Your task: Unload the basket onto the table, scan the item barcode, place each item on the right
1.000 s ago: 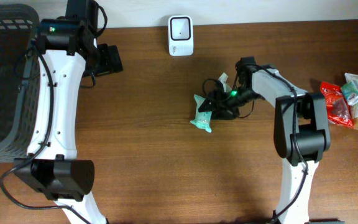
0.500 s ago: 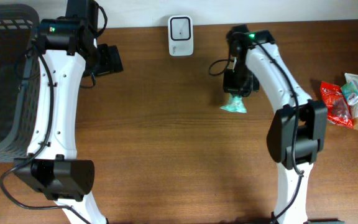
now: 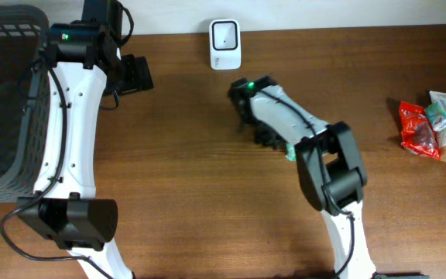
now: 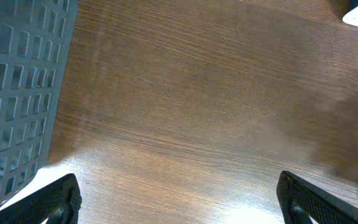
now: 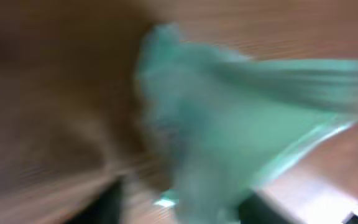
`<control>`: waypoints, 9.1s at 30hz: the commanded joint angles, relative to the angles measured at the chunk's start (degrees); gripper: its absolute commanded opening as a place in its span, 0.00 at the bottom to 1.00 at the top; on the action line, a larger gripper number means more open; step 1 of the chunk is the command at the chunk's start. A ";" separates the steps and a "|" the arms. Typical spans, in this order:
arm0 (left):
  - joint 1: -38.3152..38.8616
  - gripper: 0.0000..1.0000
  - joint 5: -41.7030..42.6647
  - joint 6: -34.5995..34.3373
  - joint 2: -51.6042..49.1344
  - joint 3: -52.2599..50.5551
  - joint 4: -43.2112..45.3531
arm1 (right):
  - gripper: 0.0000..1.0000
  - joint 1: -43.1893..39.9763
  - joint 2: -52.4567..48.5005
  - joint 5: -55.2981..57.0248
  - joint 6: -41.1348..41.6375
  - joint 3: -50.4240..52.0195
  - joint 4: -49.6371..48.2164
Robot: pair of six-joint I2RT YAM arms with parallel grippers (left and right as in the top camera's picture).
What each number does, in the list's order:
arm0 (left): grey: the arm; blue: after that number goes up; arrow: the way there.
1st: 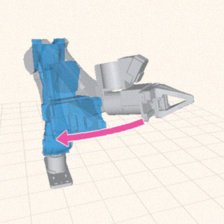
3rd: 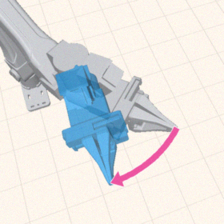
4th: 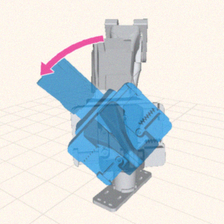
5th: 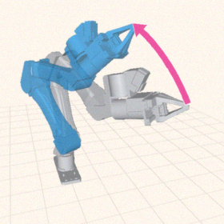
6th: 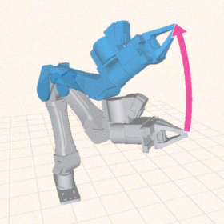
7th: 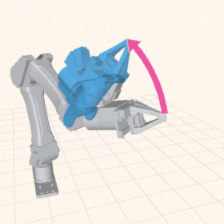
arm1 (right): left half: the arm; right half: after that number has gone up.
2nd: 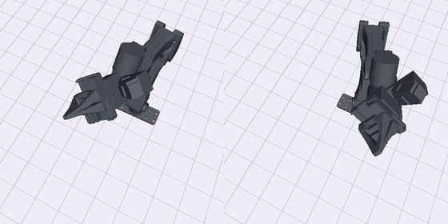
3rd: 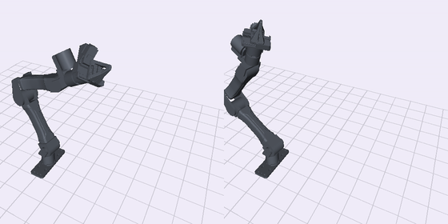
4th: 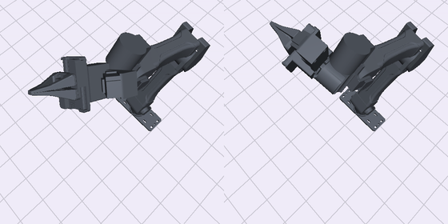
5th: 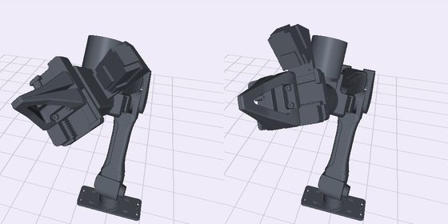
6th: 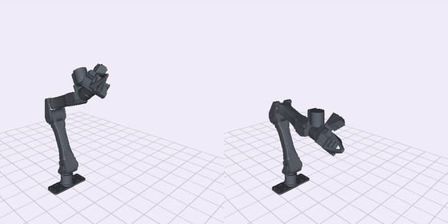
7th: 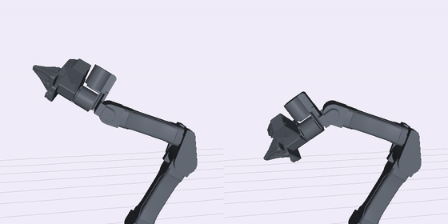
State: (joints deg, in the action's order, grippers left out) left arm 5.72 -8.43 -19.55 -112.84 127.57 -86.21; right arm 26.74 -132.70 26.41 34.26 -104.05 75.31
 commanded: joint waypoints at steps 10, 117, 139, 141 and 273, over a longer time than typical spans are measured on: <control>0.13 0.99 -0.42 -0.35 -0.07 -0.13 0.00 | 0.88 -7.54 0.00 -22.18 -15.10 -26.08 17.53; 0.13 0.99 -0.42 -0.35 -0.07 -0.13 0.00 | 0.71 6.62 0.96 -10.95 -7.63 -3.17 -8.17; 0.13 0.99 -0.42 -0.35 -0.09 -0.13 0.00 | 0.61 -9.18 0.96 -31.23 -34.05 -4.24 -8.11; 0.13 0.99 -0.42 -0.37 -0.09 -0.13 0.00 | 0.35 -8.74 0.96 -31.85 -34.01 -4.13 -8.55; 0.13 0.99 -0.42 -0.35 -0.09 -0.13 0.00 | 0.99 -27.54 120.21 -32.44 -34.27 73.33 -36.48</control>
State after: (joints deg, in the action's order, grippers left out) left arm 5.72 -8.45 -19.55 -112.92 127.39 -86.17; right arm 1.26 -18.33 -5.06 1.08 -36.56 42.46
